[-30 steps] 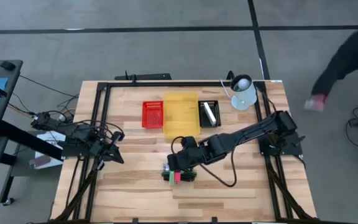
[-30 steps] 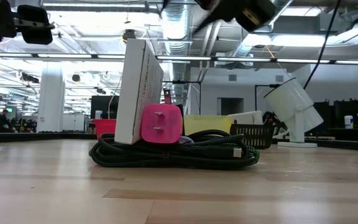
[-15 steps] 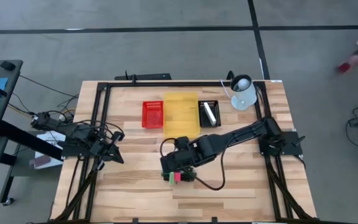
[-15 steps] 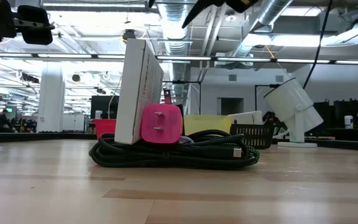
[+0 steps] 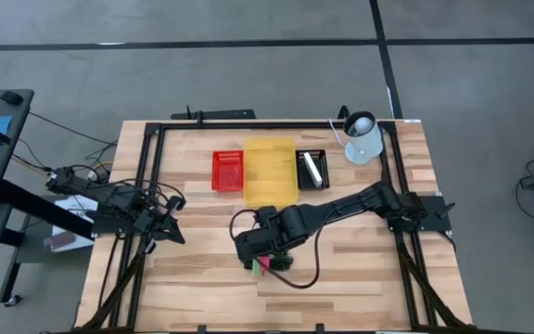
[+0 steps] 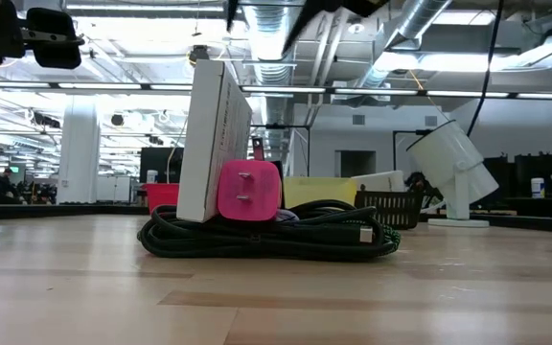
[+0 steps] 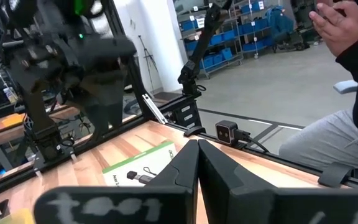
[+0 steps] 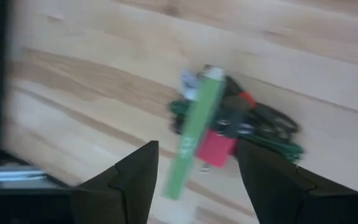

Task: Pick and place items into bin
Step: Put the green box into the black bin

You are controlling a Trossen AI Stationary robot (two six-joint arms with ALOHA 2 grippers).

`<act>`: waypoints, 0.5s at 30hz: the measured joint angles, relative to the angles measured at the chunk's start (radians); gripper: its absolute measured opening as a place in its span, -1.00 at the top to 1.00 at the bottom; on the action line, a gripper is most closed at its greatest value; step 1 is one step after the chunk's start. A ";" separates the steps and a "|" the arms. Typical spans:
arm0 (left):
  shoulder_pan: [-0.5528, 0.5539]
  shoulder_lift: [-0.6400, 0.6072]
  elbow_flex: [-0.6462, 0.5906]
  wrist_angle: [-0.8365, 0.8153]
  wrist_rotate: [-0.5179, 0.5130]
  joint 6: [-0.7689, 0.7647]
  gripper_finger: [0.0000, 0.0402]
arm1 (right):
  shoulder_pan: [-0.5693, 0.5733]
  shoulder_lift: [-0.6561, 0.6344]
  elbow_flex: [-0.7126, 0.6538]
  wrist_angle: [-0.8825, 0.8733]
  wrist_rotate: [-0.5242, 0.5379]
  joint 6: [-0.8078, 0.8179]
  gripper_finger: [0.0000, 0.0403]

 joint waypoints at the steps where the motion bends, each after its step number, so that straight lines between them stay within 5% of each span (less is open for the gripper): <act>1: 0.000 0.000 0.000 0.000 0.000 0.000 1.00 | 0.000 0.003 0.000 0.010 -0.001 0.001 -0.07; 15: 0.000 0.000 0.000 0.000 0.000 -0.002 1.00 | -0.013 0.036 0.004 0.028 -0.025 -0.005 -0.09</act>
